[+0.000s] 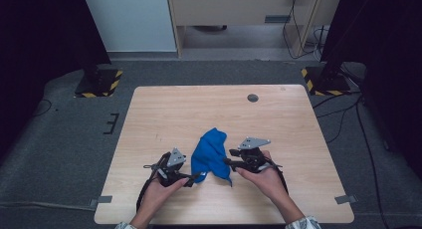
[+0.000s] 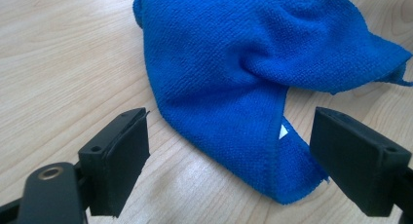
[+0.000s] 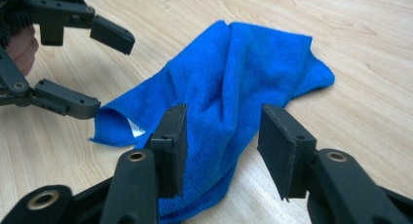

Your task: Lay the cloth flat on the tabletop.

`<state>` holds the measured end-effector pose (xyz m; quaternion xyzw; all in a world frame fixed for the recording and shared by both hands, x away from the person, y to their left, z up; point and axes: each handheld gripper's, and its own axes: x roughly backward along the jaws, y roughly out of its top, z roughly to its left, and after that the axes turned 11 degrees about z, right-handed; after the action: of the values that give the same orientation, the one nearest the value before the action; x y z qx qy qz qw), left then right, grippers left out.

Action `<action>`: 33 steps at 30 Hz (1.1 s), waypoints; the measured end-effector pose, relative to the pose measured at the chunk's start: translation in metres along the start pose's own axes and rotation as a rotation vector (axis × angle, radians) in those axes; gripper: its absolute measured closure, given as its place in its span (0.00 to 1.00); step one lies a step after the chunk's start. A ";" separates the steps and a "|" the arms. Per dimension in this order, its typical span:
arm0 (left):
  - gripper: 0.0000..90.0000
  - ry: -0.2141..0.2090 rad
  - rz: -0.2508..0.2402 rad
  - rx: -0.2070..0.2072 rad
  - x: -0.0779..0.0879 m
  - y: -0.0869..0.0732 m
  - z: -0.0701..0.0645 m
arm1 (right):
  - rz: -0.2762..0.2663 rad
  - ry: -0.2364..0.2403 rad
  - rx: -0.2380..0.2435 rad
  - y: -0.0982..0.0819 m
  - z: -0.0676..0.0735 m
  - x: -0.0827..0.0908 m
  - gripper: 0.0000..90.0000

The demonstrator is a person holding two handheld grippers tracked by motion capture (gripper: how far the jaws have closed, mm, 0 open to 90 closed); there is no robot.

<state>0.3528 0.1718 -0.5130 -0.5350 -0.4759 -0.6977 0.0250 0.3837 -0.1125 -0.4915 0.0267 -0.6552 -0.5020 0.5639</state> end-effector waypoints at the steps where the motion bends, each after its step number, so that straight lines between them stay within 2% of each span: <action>1: 0.16 0.002 0.008 -0.005 -0.001 0.000 -0.001 | 0.005 0.000 -0.003 -0.001 0.000 -0.001 0.59; 3: 0.16 0.011 0.013 -0.007 -0.002 0.001 -0.001 | 0.020 0.005 0.002 -0.001 0.001 -0.005 0.62; 7: 0.17 0.013 0.005 -0.002 0.000 0.000 0.000 | 0.038 0.019 0.028 -0.002 0.004 -0.009 0.84; 10: 0.17 0.015 0.001 -0.002 0.000 0.001 0.000 | 0.019 0.027 0.043 0.001 0.006 -0.007 0.96; 13: 0.18 0.029 -0.008 0.001 0.003 0.001 0.001 | -0.010 0.042 0.047 0.007 0.011 -0.003 0.97; 16: 0.19 0.049 -0.021 0.024 0.009 -0.001 0.004 | -0.029 0.063 0.053 0.017 0.018 0.002 0.96; 20: 0.21 0.098 -0.040 0.087 0.019 -0.007 0.016 | -0.048 0.079 0.083 0.038 0.033 -0.001 0.95; 21: 0.22 0.098 -0.040 0.087 0.019 -0.007 0.016 | -0.041 0.083 0.091 0.043 0.037 -0.006 0.95; 22: 0.22 0.118 -0.043 0.121 0.024 -0.010 0.023 | -0.033 0.080 0.100 0.049 0.041 -0.012 0.94; 23: 0.23 0.123 -0.046 0.139 0.025 -0.012 0.027 | -0.022 0.080 0.103 0.054 0.044 -0.020 0.94; 26: 0.27 0.105 -0.035 0.161 0.028 -0.019 0.038 | 0.033 0.083 0.109 0.068 0.052 -0.054 0.93; 29: 0.28 0.121 -0.026 0.180 0.031 -0.024 0.046 | 0.086 0.070 0.124 0.075 0.058 -0.085 0.93; 33: 0.28 0.128 -0.030 0.215 0.034 -0.030 0.054 | 0.139 0.039 0.128 0.078 0.062 -0.116 0.93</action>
<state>0.3613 0.2416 -0.5077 -0.4764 -0.5534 -0.6756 0.1019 0.4199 0.0345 -0.5119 0.0268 -0.6750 -0.4182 0.6072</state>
